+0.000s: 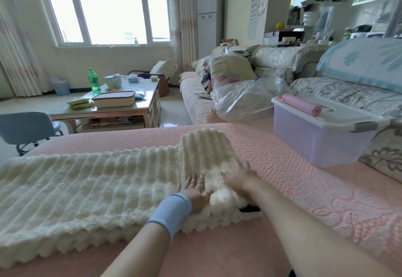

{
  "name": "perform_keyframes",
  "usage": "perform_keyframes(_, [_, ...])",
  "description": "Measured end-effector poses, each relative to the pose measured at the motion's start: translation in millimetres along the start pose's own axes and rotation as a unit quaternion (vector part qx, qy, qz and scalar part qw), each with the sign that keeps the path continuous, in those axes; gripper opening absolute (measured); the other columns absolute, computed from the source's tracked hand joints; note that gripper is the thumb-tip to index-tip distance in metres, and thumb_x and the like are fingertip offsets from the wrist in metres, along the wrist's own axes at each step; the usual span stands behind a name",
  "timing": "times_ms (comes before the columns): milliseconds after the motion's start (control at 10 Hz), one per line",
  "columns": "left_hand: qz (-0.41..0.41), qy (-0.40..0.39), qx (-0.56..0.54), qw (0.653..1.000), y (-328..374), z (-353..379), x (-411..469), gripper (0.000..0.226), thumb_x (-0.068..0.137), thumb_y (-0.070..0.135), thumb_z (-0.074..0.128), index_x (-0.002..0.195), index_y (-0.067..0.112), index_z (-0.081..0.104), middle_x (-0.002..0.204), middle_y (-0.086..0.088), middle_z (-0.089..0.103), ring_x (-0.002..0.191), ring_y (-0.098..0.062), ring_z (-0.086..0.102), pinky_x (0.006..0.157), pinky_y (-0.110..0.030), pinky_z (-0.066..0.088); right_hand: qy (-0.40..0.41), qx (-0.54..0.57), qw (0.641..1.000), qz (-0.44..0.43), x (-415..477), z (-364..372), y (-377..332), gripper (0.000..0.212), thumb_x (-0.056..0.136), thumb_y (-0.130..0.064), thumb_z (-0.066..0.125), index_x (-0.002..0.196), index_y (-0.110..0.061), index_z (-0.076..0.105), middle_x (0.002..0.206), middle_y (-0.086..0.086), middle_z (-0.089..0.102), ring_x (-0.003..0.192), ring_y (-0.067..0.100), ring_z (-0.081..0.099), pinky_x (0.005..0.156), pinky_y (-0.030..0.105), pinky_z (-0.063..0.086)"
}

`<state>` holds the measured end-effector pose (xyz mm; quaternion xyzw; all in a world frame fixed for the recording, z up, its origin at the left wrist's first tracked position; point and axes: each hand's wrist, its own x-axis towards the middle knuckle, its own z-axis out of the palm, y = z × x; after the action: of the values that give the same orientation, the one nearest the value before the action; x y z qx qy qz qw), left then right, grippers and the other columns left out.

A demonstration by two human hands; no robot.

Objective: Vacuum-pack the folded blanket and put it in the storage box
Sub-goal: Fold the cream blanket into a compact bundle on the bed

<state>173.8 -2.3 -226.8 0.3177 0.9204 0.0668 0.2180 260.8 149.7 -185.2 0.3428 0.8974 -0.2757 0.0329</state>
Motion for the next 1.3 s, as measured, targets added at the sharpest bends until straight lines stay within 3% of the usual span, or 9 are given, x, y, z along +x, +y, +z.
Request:
perform_keyframes(200, [-0.02,0.011,-0.106,0.994,-9,-25,-32,0.063,0.103,0.043,0.031,0.154,0.012,0.012,0.158,-0.007,0.021,0.142,-0.024,0.029,0.114,-0.039,0.026,0.043,0.162,0.985,-0.034,-28,-25,-1,0.037,0.081,-0.037,0.056,0.113,-0.023,0.069,0.105,0.0,0.07,0.096,0.019,0.064,0.088,0.037,0.052])
perform_keyframes(300, [0.083,0.085,0.209,0.971,-32,-45,-45,0.052,0.102,0.03,0.04,0.15,0.013,0.028,0.146,-0.001,0.037,0.126,-0.02,0.044,0.103,-0.03,0.038,0.058,0.23,0.966,-0.105,-41,-32,-25,0.037,0.075,-0.042,0.055,0.104,-0.03,0.074,0.107,-0.009,0.071,0.104,0.016,0.063,0.098,0.039,0.049])
perform_keyframes(400, [0.026,0.222,-0.329,0.918,-50,-84,-69,0.046,0.097,0.029,0.055,0.142,0.022,0.047,0.147,-0.004,0.045,0.132,-0.023,0.045,0.11,-0.037,0.037,0.024,0.286,0.942,-0.174,-50,-26,-59,0.062,0.073,-0.048,0.056,0.131,-0.03,0.064,0.135,-0.011,0.061,0.128,0.011,0.052,0.113,0.037,0.038])
perform_keyframes(600, [0.168,0.319,-0.348,0.866,-82,-123,-105,0.035,0.1,0.04,0.043,0.134,0.036,0.053,0.136,0.004,0.056,0.122,-0.013,0.05,0.1,-0.029,0.037,-0.079,0.364,0.885,-0.28,-59,22,-134,0.039,0.097,-0.018,0.053,0.134,-0.016,0.062,0.129,0.003,0.066,0.124,0.018,0.059,0.11,0.038,0.043])
perform_keyframes(700, [0.121,0.23,-0.311,0.914,-108,-108,-105,0.044,0.101,0.046,0.036,0.144,0.039,0.039,0.15,0.001,0.041,0.137,-0.019,0.036,0.11,-0.03,0.029,-0.011,0.406,0.876,-0.261,-58,41,-159,0.043,0.09,0.003,0.05,0.13,-0.009,0.062,0.12,0.005,0.069,0.112,0.019,0.066,0.101,0.035,0.052])
perform_keyframes(800, [-0.005,0.131,-0.251,0.959,-140,-102,-106,0.051,0.101,0.053,0.028,0.147,0.033,0.038,0.153,-0.003,0.036,0.139,-0.025,0.035,0.115,-0.037,0.027,0.12,0.258,0.922,-0.264,-51,51,-167,0.049,0.085,-0.005,0.056,0.13,-0.023,0.062,0.135,-0.003,0.061,0.116,0.011,0.059,0.101,0.022,0.046])
perform_keyframes(900, [-0.127,0.108,-0.2,0.965,-158,-106,-105,0.069,0.101,0.055,0.018,0.142,0.007,0.044,0.145,-0.017,0.045,0.133,-0.032,0.042,0.111,-0.038,0.032,0.019,0.063,0.964,-0.257,-42,72,-171,0.059,0.091,-0.048,0.059,0.147,-0.038,0.044,0.161,-0.007,0.03,0.149,0.022,0.024,0.122,0.05,0.018])
perform_keyframes(1000, [-0.208,0.169,-0.03,0.963,-165,-115,-103,0.069,0.1,0.055,0.014,0.131,0.007,0.054,0.129,-0.014,0.059,0.114,-0.031,0.057,0.093,-0.037,0.043,-0.094,-0.013,0.958,-0.272,-35,100,-181,0.064,0.096,-0.066,0.037,0.154,-0.045,0.023,0.167,-0.009,0.004,0.154,0.018,-0.002,0.124,0.045,-0.002])
perform_keyframes(1300, [-0.085,0.135,-0.162,0.974,-190,-69,-43,0.058,0.094,0.069,0.02,0.148,0.054,0.002,0.159,0.006,-0.023,0.148,-0.035,-0.009,0.119,-0.052,-0.002,0.071,0.188,0.95,-0.238,-11,93,-164,0.039,0.098,-0.037,0.051,0.136,-0.031,0.057,0.149,0.001,0.043,0.141,0.024,0.034,0.116,0.04,0.028])
